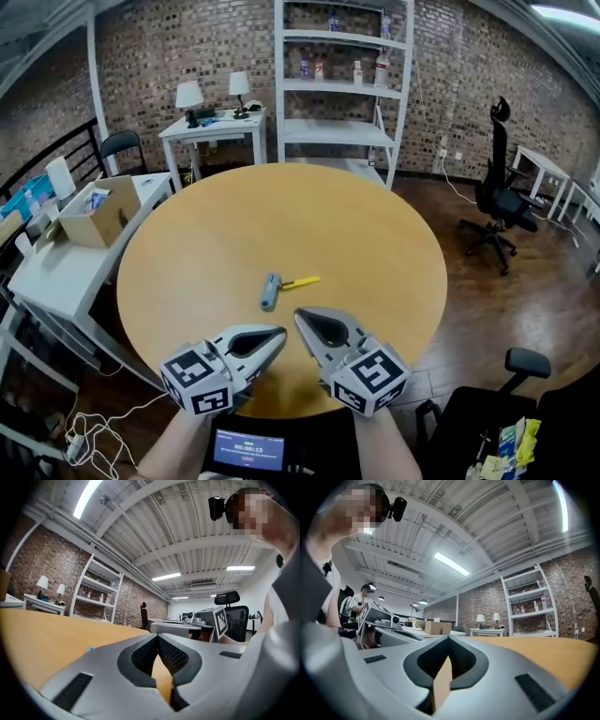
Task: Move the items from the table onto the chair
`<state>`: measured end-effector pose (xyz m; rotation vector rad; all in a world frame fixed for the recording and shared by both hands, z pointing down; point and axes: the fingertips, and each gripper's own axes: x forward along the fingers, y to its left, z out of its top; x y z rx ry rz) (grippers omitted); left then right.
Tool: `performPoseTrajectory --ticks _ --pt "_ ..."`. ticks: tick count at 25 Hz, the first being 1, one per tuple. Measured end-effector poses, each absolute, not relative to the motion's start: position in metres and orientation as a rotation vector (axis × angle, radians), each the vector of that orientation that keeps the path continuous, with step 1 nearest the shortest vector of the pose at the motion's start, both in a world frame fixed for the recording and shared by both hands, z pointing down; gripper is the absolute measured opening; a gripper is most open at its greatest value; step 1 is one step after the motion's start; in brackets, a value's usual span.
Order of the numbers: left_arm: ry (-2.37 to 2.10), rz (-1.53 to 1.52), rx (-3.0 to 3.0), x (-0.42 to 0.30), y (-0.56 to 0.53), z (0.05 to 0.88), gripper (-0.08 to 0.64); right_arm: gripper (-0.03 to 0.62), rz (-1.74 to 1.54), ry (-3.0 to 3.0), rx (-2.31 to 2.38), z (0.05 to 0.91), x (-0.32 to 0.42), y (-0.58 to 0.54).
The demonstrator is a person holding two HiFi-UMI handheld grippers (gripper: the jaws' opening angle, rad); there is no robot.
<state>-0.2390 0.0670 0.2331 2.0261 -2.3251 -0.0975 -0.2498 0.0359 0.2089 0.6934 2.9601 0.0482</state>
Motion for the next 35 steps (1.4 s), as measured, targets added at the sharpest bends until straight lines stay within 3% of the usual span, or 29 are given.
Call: performPoseTrajectory --ticks 35 --pt "-2.441 -0.062 1.874 -0.277 0.12 0.248 0.006 0.002 0.133 2.987 0.854 0.23 -0.289 0.087"
